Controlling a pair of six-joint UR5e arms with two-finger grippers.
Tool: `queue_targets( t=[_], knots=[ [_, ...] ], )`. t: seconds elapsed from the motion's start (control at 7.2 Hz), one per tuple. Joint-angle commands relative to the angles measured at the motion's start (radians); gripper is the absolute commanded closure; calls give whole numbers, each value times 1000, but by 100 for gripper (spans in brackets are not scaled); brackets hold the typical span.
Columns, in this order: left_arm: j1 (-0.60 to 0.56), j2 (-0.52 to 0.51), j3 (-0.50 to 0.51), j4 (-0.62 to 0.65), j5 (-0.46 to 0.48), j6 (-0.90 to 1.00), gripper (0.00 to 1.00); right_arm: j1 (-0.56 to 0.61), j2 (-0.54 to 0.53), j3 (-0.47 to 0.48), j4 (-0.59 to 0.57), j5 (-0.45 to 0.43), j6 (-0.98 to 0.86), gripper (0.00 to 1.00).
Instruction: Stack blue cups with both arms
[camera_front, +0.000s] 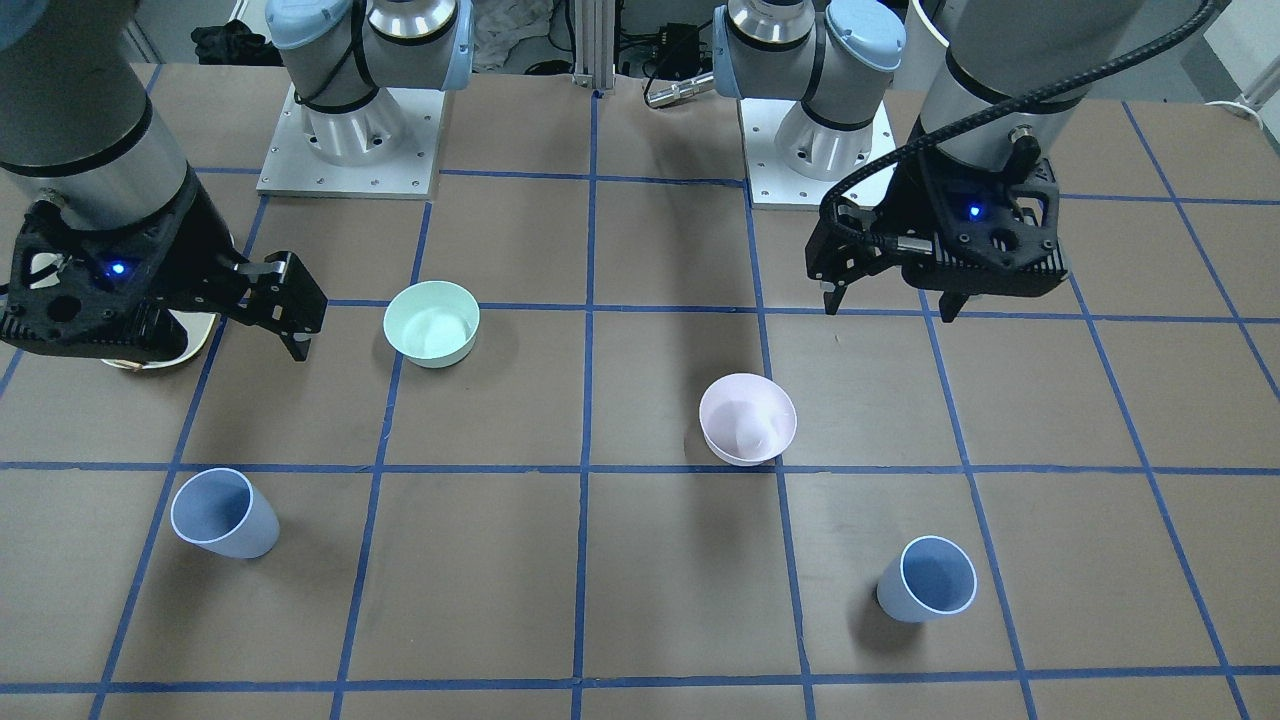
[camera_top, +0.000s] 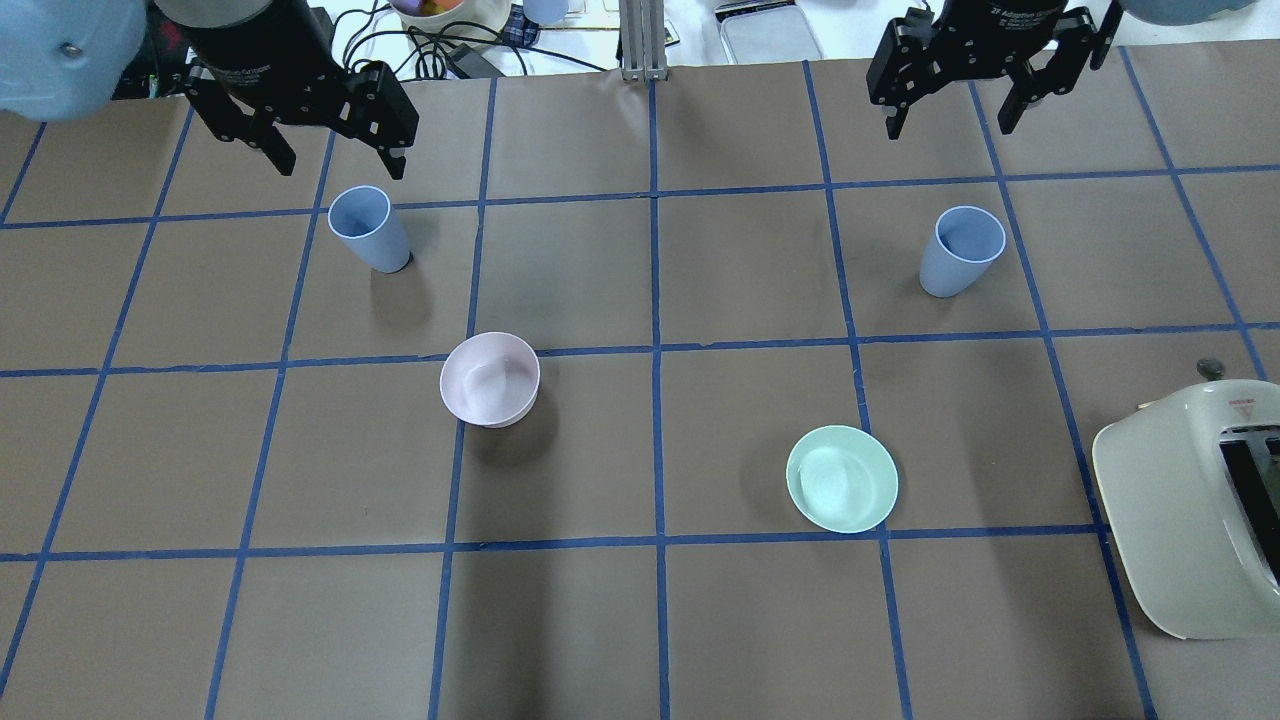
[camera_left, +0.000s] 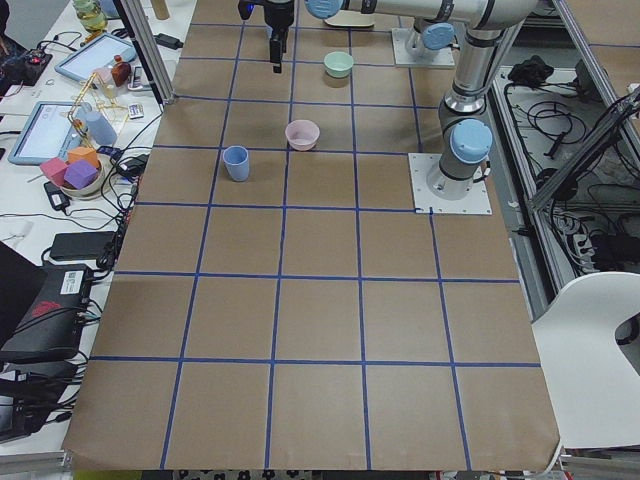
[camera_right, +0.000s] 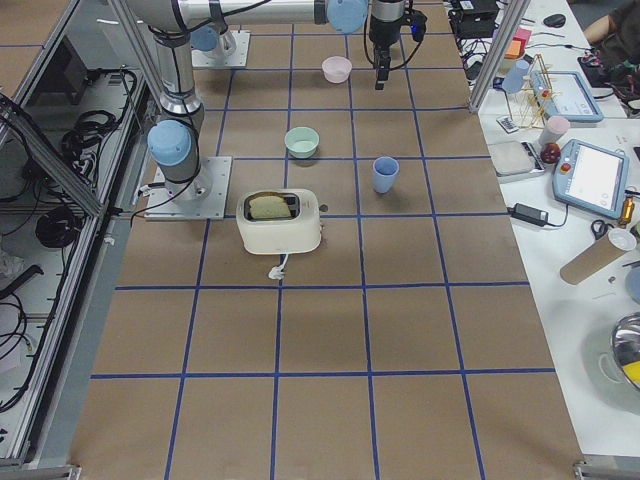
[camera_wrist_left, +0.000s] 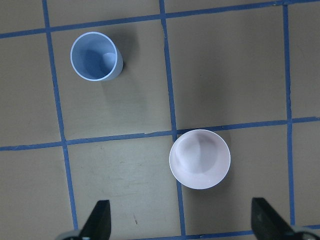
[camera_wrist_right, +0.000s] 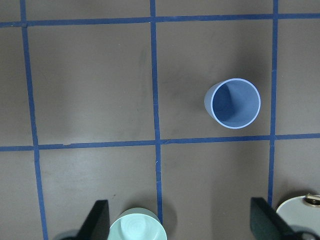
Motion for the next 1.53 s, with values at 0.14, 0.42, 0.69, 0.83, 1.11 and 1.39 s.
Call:
queue_targets(
  t=[0.14,0.42,0.69,0.83,1.11,1.39],
  knots=[
    [13,7,-18,0,12,16,0,0,0,1,0,-3,0,0],
    [37,-99,-24,87,11,13,0,-2,0,1,0,-5,-1,0],
    [68,-247,-12,295,4,27,0,-2,0,1,2,-6,-1,0],
    [76,-316,-12,377,4,45,0,-2,0,1,2,-6,-1,0],
    [102,-395,-29,440,12,80,0,-8,1,3,-6,-6,-7,0],
    [113,-438,-32,454,12,76,23,-39,2,0,-3,7,-27,0]
  ],
)
